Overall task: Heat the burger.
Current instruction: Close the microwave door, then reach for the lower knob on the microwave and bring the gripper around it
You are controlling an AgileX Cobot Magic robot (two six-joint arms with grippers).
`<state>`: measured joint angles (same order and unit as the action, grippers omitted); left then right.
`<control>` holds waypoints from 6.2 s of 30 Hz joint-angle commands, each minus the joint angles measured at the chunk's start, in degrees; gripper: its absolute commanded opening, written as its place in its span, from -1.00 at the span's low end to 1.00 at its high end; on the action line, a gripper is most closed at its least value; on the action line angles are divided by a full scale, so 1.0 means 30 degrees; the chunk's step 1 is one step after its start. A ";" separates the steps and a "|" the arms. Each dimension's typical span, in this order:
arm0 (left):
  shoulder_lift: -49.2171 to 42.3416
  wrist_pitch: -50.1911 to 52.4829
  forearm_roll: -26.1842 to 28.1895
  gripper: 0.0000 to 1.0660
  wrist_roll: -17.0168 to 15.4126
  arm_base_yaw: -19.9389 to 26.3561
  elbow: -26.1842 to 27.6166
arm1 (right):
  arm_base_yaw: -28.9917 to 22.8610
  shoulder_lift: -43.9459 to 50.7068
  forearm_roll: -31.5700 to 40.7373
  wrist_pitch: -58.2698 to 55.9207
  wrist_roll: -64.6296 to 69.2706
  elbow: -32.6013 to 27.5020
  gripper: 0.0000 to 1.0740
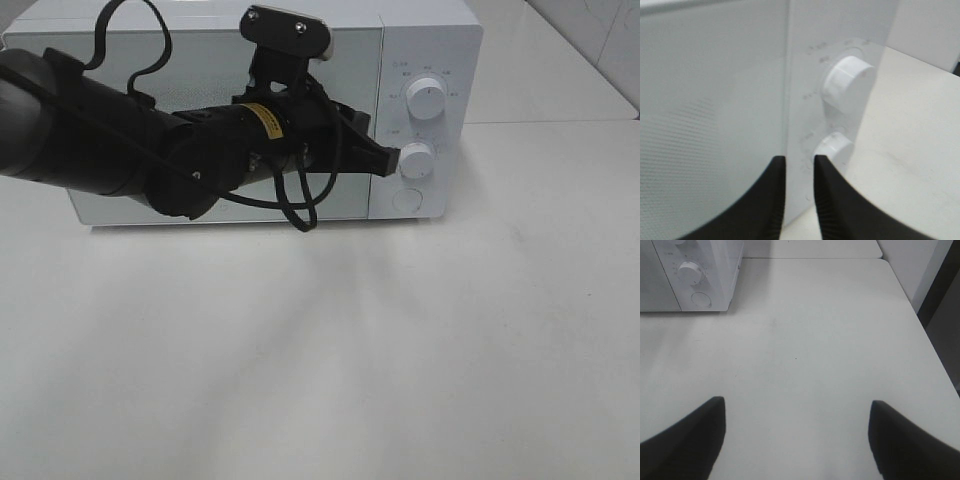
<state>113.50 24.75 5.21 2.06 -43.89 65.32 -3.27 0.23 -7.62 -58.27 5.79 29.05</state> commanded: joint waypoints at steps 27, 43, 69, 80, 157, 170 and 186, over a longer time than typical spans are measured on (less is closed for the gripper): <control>-0.6455 -1.9843 0.0172 0.88 -0.0210 -0.1853 0.0153 | 0.0172 0.0497 0.0057 0.0172 -0.0172 -0.0019 0.41; -0.9416 -2.7139 0.0821 0.88 -0.0993 0.4049 0.0153 | 0.0172 0.0497 0.0057 0.0172 -0.0172 -0.0019 0.41; -1.6539 -3.1780 0.0229 0.88 0.0859 1.4916 -0.2235 | 0.0172 0.0497 0.0057 0.0172 -0.0172 -0.0019 0.41; -2.2899 -3.1188 -0.1031 0.88 0.0898 1.5011 -0.7792 | 0.0172 0.0497 0.0057 0.0172 -0.0172 -0.0019 0.41; -3.8312 -2.8132 -0.0707 0.87 0.1681 1.5011 -1.2261 | 0.0172 0.0497 0.0019 0.0172 -0.0153 -0.0019 0.41; -3.8312 -2.8132 -0.0707 0.87 0.1681 1.5011 -1.2261 | 0.0172 -0.2254 -0.0439 0.3075 -0.0382 0.1070 0.44; -3.8312 -2.8132 -0.0707 0.87 0.1681 1.5011 -1.2261 | 0.0172 -0.9989 -0.0668 0.9645 -0.0382 0.1050 0.42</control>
<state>-0.29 -60.22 2.81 7.45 0.97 28.65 -3.27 -27.22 -9.28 -34.26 5.27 31.86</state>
